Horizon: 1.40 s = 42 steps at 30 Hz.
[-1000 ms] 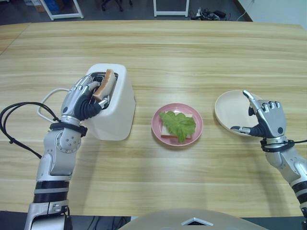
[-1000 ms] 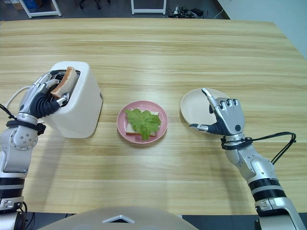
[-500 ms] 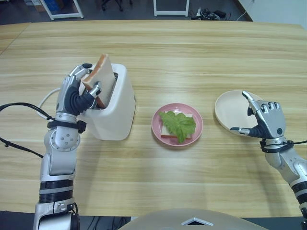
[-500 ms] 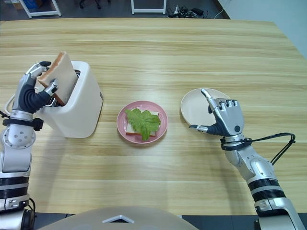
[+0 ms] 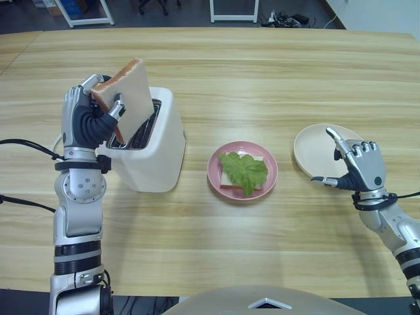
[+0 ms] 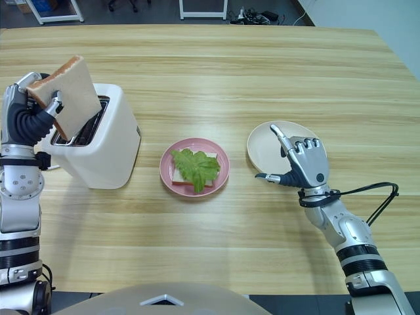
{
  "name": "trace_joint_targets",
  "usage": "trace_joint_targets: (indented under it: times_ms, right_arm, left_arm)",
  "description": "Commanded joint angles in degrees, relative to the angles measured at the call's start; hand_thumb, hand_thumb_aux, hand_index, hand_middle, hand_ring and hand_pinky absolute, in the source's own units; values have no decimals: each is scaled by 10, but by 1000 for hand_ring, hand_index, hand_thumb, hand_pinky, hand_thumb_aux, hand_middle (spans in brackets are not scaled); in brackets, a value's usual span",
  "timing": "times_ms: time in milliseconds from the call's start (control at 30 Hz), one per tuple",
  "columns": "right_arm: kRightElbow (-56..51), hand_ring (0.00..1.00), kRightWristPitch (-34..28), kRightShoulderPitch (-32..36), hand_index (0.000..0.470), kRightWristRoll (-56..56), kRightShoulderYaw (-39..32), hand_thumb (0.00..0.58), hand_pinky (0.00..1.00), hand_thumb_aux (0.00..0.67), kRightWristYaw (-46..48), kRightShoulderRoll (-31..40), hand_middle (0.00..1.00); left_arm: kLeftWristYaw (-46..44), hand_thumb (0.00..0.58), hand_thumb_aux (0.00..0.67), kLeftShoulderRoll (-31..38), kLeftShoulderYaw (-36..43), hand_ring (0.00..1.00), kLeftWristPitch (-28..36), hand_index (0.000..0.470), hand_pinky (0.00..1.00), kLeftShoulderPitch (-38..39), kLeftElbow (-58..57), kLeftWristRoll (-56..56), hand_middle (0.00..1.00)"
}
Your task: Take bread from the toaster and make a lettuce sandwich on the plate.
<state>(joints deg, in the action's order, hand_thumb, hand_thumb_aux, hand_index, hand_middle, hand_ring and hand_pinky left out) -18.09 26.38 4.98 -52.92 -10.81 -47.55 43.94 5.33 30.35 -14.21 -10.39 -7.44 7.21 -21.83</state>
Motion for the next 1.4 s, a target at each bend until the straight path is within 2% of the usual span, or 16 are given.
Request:
trace_joint_targets:
  times_ms: [33,233,467,600,667,733,800,933,1000,1167,1400]
  right_arm:
    - [-6,639,3,10,0,-5,-5,0,639,0,3,-6,639]
    - [-8,639,11,21,0,-2,-4,0,639,0,-1,-7,639]
    - [-23,635,32,44,0,3,-8,0,635,0,-1,-12,635]
    - [-17,635,64,69,0,13,-17,0,635,0,19,-18,635]
    - [-17,639,82,91,0,15,-27,0,639,0,35,-26,639]
    - [-14,639,92,106,0,10,-38,0,639,0,49,-33,639]
    - [-10,639,104,116,0,5,-51,0,639,0,63,-41,639]
    - [-16,639,127,135,0,-6,-81,0,639,0,83,-61,639]
    - [-23,639,133,142,0,-12,-91,0,639,0,88,-68,639]
    - [-37,635,148,150,0,-23,-111,0,635,0,100,-74,635]
    - [-71,631,148,181,0,-47,-138,0,631,0,105,-87,631]
  left_arm:
    - [0,580,670,9,6,1000,-24,470,1000,-18,13,-7,1000]
    - [10,580,670,12,73,1000,-99,470,1000,-63,3,-70,1000]
    - [73,580,670,24,189,1000,-279,470,1000,-157,-149,-175,1000]
    - [191,580,670,24,274,1000,-377,470,1000,-201,-248,-304,1000]
    - [272,580,670,20,318,1000,-394,470,1000,-219,-291,-374,1000]
    - [362,580,670,17,359,1000,-389,470,1000,-241,-330,-439,1000]
    - [474,580,670,18,407,1000,-357,470,1000,-271,-367,-515,1000]
    - [697,580,670,11,511,1000,-244,470,1000,-331,-458,-648,1000]
    - [761,580,670,5,554,1000,-195,470,1000,-351,-504,-685,1000]
    - [864,580,670,-16,628,1000,-112,470,1000,-387,-589,-717,1000]
    - [872,580,670,-34,687,1000,-78,470,1000,-390,-609,-701,1000]
